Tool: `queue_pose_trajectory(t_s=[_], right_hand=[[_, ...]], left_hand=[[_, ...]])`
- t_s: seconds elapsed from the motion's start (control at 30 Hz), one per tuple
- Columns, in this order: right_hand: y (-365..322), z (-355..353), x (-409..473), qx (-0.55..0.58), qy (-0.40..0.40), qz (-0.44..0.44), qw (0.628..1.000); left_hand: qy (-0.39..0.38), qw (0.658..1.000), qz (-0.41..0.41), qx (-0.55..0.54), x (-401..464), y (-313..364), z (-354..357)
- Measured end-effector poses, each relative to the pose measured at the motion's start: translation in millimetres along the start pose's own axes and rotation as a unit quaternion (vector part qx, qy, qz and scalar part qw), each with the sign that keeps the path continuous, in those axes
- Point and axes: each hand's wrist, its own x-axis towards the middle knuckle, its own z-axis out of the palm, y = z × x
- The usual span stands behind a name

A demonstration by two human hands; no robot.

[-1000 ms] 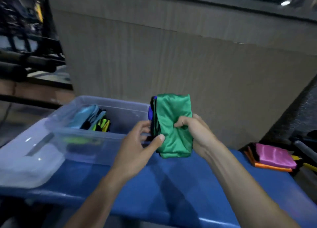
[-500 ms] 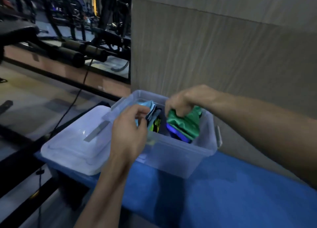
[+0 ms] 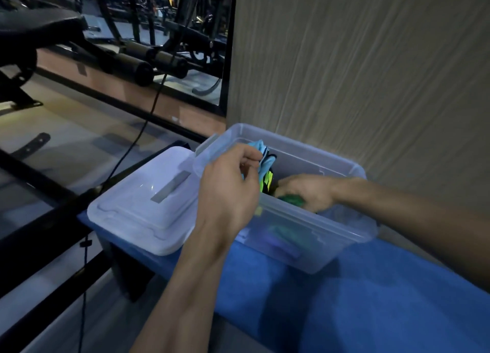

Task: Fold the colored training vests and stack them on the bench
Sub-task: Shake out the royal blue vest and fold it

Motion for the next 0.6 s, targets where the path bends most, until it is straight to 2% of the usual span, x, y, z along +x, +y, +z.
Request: queue_pose_trajectory(t_s=[0.07, 0.13, 0.17, 0.3, 0.47, 0.6], right_hand=[[0.1, -2.7, -11.9, 0.022, -0.015, 0.097, 0.995], [-4.8, 2.7, -19.3, 0.052, -0.100, 0.205, 0.972], [-6.7, 5.2, -19.7, 0.068, -0.129, 0.225, 0.963], [0.6, 19.4, -2.2, 0.107, -0.134, 0.204, 0.964], [-17.1, 13.6, 1.4, 0.041, -0.134, 0.176, 0.974], [-13.0, 10.5, 1.9, 0.087, -0.150, 0.218, 0.961]], left_hand=[[-0.014, 1.000, 0.005, 0.024, -2.8, -0.8, 1.0], [-0.020, 0.999, 0.013, 0.043, -4.6, -2.3, 2.5], [-0.023, 0.999, 0.014, 0.047, -5.5, -2.4, 3.7], [-0.032, 0.997, 0.030, 0.067, -9.1, -1.8, 8.0], [-0.042, 0.995, 0.037, 0.087, -9.3, 0.5, 15.9], [-0.049, 0.990, 0.074, 0.108, -12.6, 0.8, 18.3]])
